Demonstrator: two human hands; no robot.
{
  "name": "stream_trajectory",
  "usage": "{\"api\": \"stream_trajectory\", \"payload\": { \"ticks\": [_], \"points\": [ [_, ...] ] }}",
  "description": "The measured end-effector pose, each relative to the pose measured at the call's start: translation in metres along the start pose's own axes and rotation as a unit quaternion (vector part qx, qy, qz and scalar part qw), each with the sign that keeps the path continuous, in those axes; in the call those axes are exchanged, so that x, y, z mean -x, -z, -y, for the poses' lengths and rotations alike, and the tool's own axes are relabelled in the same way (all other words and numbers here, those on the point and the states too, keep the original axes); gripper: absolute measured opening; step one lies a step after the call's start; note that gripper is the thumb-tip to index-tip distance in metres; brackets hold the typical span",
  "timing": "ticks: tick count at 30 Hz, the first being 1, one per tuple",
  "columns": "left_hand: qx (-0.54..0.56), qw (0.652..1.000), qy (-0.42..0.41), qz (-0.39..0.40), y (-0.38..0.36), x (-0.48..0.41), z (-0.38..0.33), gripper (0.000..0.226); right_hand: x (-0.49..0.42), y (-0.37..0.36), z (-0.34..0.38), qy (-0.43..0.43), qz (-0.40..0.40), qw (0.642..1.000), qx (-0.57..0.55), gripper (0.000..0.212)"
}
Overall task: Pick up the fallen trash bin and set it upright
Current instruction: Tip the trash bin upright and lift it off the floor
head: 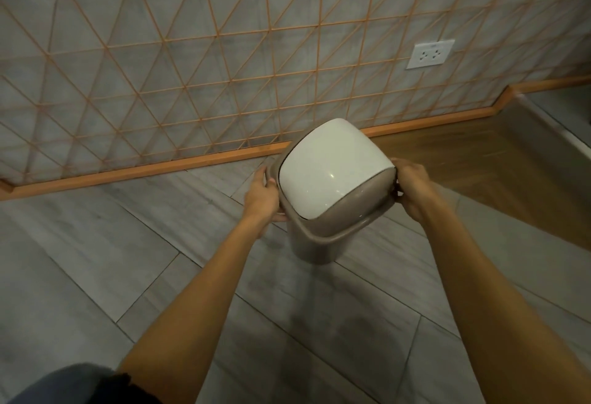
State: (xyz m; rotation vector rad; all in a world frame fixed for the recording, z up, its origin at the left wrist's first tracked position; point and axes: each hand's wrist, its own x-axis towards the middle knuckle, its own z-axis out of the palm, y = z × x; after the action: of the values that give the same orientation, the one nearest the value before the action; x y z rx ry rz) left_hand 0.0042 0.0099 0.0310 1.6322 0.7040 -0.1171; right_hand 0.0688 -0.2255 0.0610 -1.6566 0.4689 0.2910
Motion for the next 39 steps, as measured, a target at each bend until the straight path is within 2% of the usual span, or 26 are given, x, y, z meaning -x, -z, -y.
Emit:
{"api": "stream_trajectory", "payload": {
  "ticks": [4, 8, 11, 13, 15, 18, 21, 24, 28, 34, 36, 39],
  "points": [
    [0.092, 0.995, 0.028, -0.033, -0.02, 0.032, 0.018, 0.05, 0.014, -0.001, -0.01, -0.04, -0.026, 0.998, -0.037, 0.032],
    [0.16, 0.985, 0.062, -0.004, -0.033, 0.059, 0.024, 0.047, 0.015, -0.003, -0.01, -0.055, -0.032, 0.997, -0.034, 0.054],
    [0.129, 0.987, 0.091, 0.036, -0.011, 0.049, 0.026, 0.042, 0.015, 0.001, -0.005, -0.051, -0.029, 0.998, -0.037, 0.056],
    [0.068, 0.993, 0.086, 0.046, 0.005, 0.032, 0.025, 0.053, 0.022, 0.009, -0.007, -0.07, -0.036, 0.997, -0.028, 0.055],
    [0.032, 0.998, 0.04, 0.035, 0.016, 0.019, 0.019, 0.06, 0.035, 0.019, -0.017, -0.101, -0.042, 0.994, -0.013, 0.05],
    [0.018, 0.998, -0.033, 0.052, 0.017, 0.006, 0.003, 0.062, 0.06, 0.019, -0.033, -0.104, 0.003, 0.995, 0.007, 0.033],
    [-0.006, 0.993, -0.054, 0.102, 0.003, 0.007, 0.001, 0.061, 0.073, 0.004, -0.04, -0.082, 0.042, 0.996, -0.001, 0.047],
    [-0.039, 0.988, -0.118, 0.092, -0.007, 0.022, 0.014, 0.059, 0.061, -0.002, -0.034, -0.061, 0.016, 0.998, 0.016, 0.047],
    [-0.093, 0.976, -0.187, 0.058, -0.009, 0.033, 0.039, 0.083, 0.036, -0.003, -0.015, -0.025, 0.022, 0.995, 0.093, 0.04],
    [-0.074, 0.976, -0.203, 0.013, -0.014, 0.056, 0.058, 0.106, 0.028, 0.002, -0.007, -0.019, 0.081, 0.99, 0.115, 0.039],
    [-0.059, 0.978, -0.201, 0.008, -0.014, 0.057, 0.061, 0.104, 0.033, 0.009, -0.012, -0.021, 0.099, 0.991, 0.082, 0.042],
    [-0.046, 0.978, -0.204, -0.003, -0.015, 0.057, 0.064, 0.101, 0.045, 0.02, -0.022, 0.028, 0.189, 0.978, 0.083, 0.05]
  ]
}}
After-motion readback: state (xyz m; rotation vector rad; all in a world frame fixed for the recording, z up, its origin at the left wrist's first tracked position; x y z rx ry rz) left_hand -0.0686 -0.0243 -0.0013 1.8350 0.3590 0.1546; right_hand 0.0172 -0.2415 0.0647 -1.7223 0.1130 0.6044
